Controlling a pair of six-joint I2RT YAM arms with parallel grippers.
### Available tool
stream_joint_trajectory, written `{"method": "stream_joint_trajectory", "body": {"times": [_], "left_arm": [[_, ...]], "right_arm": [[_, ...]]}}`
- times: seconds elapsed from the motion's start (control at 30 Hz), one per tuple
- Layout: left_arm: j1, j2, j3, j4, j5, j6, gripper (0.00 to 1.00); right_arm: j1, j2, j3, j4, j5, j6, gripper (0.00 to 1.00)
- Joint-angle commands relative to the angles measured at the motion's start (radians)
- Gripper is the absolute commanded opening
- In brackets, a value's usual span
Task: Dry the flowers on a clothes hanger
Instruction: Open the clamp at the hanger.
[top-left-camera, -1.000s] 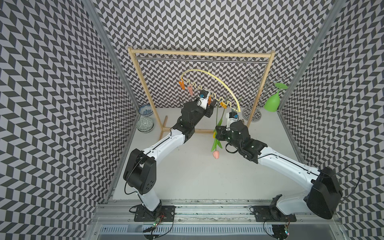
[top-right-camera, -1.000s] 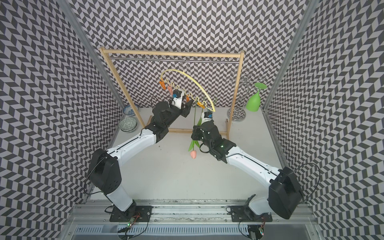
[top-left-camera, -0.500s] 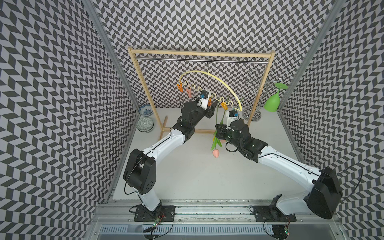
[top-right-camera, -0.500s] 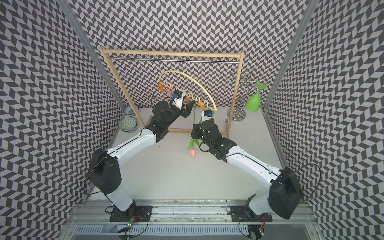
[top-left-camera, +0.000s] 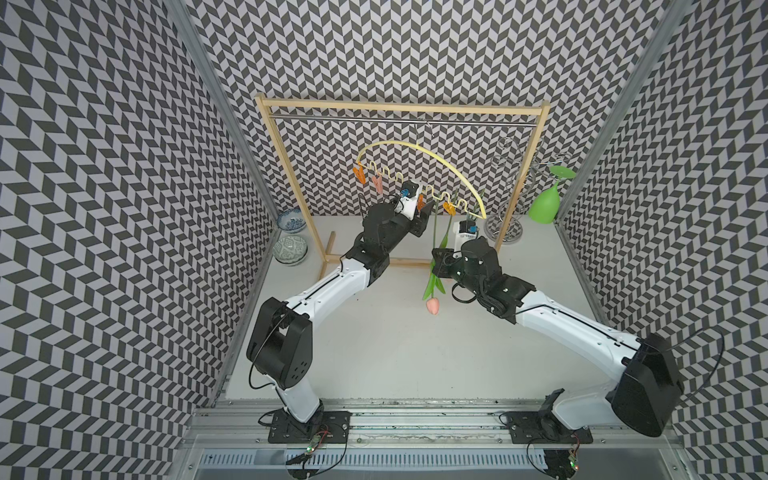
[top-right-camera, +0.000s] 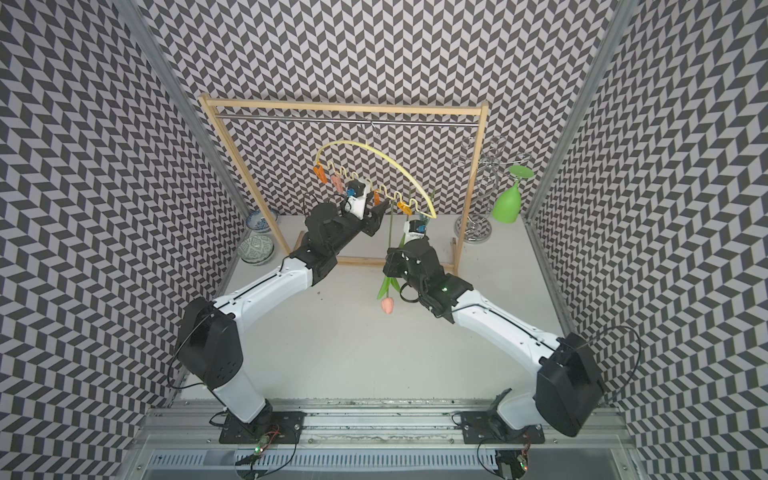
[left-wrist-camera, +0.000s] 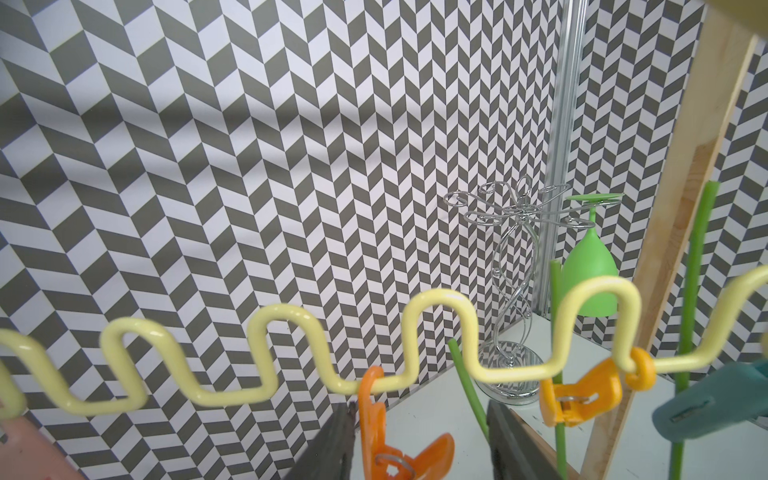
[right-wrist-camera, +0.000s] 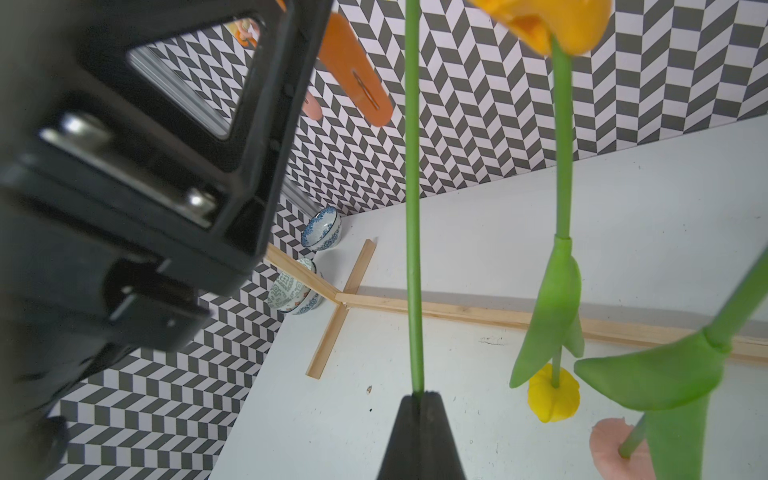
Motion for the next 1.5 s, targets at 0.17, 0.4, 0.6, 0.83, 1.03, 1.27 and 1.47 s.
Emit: {"method": "stream_joint_trajectory", "body": {"times": [0.17, 0.4, 0.6, 0.83, 1.03, 1.27, 1.47], "left_arm": [[-0.003, 0.032, 0.024, 0.005, 0.004, -0.008, 0.58], [-0.003, 0.029, 0.028, 0.006, 0.011, -0.008, 0.49], [-0.003, 0.019, 0.037, -0.001, 0.007, 0.008, 0.45], [-0.003, 0.020, 0.043, -0.010, 0.019, 0.006, 0.32], [-0.003, 0.019, 0.056, -0.023, 0.027, -0.004, 0.30], [-0.003, 0.002, 0.049, -0.019, 0.077, -0.053, 0.23], [-0.003, -0.005, 0.031, 0.001, 0.104, -0.092, 0.22]], "right_arm": [[-0.012, 0.004, 0.025, 0.020, -0.013, -0.013, 0.00], [-0.017, 0.003, 0.024, 0.021, -0.018, -0.017, 0.00], [-0.019, 0.017, 0.021, 0.031, -0.029, -0.014, 0.00], [-0.021, 0.026, 0.018, 0.037, -0.036, -0.017, 0.00], [-0.024, 0.035, 0.009, 0.051, -0.043, -0.017, 0.00], [-0.043, 0.070, -0.001, 0.095, -0.090, 0.004, 0.00], [-0.059, 0.089, 0.005, 0.123, -0.119, 0.016, 0.00]]}}
